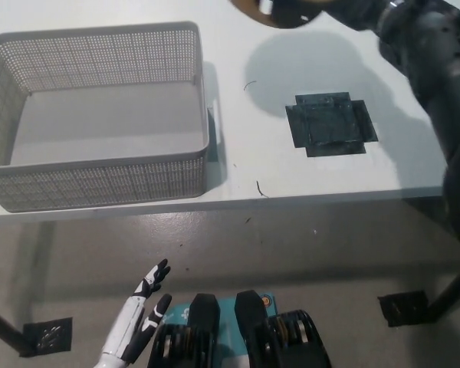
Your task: Use the right hand to pick up a 3d printing filament and place it into a container on the left side
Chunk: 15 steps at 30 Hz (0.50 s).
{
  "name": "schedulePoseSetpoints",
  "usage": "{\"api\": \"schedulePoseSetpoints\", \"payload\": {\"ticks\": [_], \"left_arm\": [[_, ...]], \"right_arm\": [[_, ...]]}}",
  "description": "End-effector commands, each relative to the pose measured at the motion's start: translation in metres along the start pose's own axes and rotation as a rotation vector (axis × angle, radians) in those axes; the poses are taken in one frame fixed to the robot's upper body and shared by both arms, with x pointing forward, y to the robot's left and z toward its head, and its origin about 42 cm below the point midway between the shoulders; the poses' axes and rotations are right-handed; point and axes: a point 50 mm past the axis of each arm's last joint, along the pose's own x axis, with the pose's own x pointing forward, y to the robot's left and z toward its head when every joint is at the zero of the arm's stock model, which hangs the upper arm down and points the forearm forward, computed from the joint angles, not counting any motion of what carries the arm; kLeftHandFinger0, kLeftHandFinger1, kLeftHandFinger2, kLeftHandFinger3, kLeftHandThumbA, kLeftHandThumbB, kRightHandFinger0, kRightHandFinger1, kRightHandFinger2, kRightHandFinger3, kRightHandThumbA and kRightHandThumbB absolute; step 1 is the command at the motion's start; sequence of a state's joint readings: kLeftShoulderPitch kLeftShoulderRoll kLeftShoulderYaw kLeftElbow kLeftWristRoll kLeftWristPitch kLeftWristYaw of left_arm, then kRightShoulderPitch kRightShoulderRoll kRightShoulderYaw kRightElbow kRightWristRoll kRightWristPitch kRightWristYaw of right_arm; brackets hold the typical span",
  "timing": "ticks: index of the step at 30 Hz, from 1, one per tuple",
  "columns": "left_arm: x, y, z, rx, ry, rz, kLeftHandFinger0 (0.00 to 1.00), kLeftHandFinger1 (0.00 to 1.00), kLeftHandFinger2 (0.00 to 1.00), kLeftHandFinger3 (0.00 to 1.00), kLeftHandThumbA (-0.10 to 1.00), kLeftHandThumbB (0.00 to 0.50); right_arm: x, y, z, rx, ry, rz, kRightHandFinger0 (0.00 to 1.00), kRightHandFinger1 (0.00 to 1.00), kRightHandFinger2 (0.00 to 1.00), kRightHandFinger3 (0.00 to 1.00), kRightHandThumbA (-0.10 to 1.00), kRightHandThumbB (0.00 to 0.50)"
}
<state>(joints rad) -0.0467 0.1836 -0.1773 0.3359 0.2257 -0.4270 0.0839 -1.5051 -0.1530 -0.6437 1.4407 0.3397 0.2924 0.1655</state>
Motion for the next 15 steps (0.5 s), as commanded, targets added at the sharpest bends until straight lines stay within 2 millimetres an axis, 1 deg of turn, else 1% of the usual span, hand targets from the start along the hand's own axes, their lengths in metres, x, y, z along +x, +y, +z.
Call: {"api": "schedulePoseSetpoints", "payload": {"ticks": [1,2,3,4,5,7,8,10,11,12,13,15], "left_arm": [[0.0,0.003,0.007,0.012,-0.06,-0.005,1.0,1.0,1.0,1.0,1.0,0.187],[0.0,0.003,0.007,0.01,-0.062,-0.006,1.0,1.0,1.0,1.0,1.0,0.187],[0.001,0.003,0.007,0.012,-0.063,-0.007,1.0,1.0,1.0,1.0,1.0,0.19],[0.001,0.003,0.007,0.014,-0.064,-0.008,1.0,1.0,1.0,1.0,1.0,0.19],[0.001,0.004,0.007,0.017,-0.066,-0.009,1.0,1.0,1.0,1.0,1.0,0.197],[0.002,0.005,0.008,0.022,-0.067,-0.011,1.0,1.0,1.0,1.0,1.0,0.197],[0.002,0.005,0.008,0.022,-0.068,-0.012,1.0,1.0,1.0,1.0,1.0,0.199],[0.002,0.004,0.008,0.021,-0.069,-0.015,1.0,1.0,1.0,1.0,1.0,0.201],[0.002,0.004,0.008,0.024,-0.069,-0.016,1.0,1.0,1.0,1.0,1.0,0.201],[0.002,0.004,0.008,0.026,-0.07,-0.016,1.0,1.0,1.0,1.0,1.0,0.199],[0.002,0.004,0.009,0.029,-0.073,-0.02,1.0,1.0,1.0,1.0,1.0,0.191],[0.004,0.004,0.01,0.029,-0.078,-0.02,1.0,1.0,1.0,1.0,1.0,0.197]], "right_arm": [[0.004,0.1,0.023,-0.054,-0.065,0.19,0.0,0.12,0.63,1.0,-0.1,0.088],[0.006,0.103,0.018,-0.064,-0.058,0.199,0.0,0.12,0.63,1.0,-0.1,0.091],[0.007,0.106,0.013,-0.064,-0.053,0.2,0.0,0.12,0.63,1.0,-0.1,0.125],[0.008,0.112,0.005,-0.075,-0.046,0.203,0.0,0.11,0.65,1.0,-0.1,0.116],[0.01,0.116,-0.002,-0.087,-0.04,0.204,0.0,0.08,0.66,1.0,-0.1,0.091],[0.012,0.123,-0.014,-0.082,-0.023,0.201,0.0,0.02,0.63,1.0,-0.1,0.087],[0.013,0.126,-0.021,-0.081,-0.017,0.196,0.0,0.02,0.63,1.0,-0.1,0.073],[0.015,0.13,-0.031,-0.085,-0.004,0.186,0.0,0.01,0.6,1.0,-0.1,0.064],[0.016,0.133,-0.039,-0.104,0.001,0.177,0.0,0.05,0.66,1.0,-0.1,0.061],[0.016,0.134,-0.041,-0.112,0.001,0.177,0.0,0.07,0.68,1.0,-0.1,0.055],[0.017,0.138,-0.05,-0.147,0.002,0.169,0.0,0.07,0.69,1.0,-0.1,0.038],[0.018,0.14,-0.059,-0.154,0.015,0.143,0.0,0.07,0.69,1.0,-0.1,0.029]]}}
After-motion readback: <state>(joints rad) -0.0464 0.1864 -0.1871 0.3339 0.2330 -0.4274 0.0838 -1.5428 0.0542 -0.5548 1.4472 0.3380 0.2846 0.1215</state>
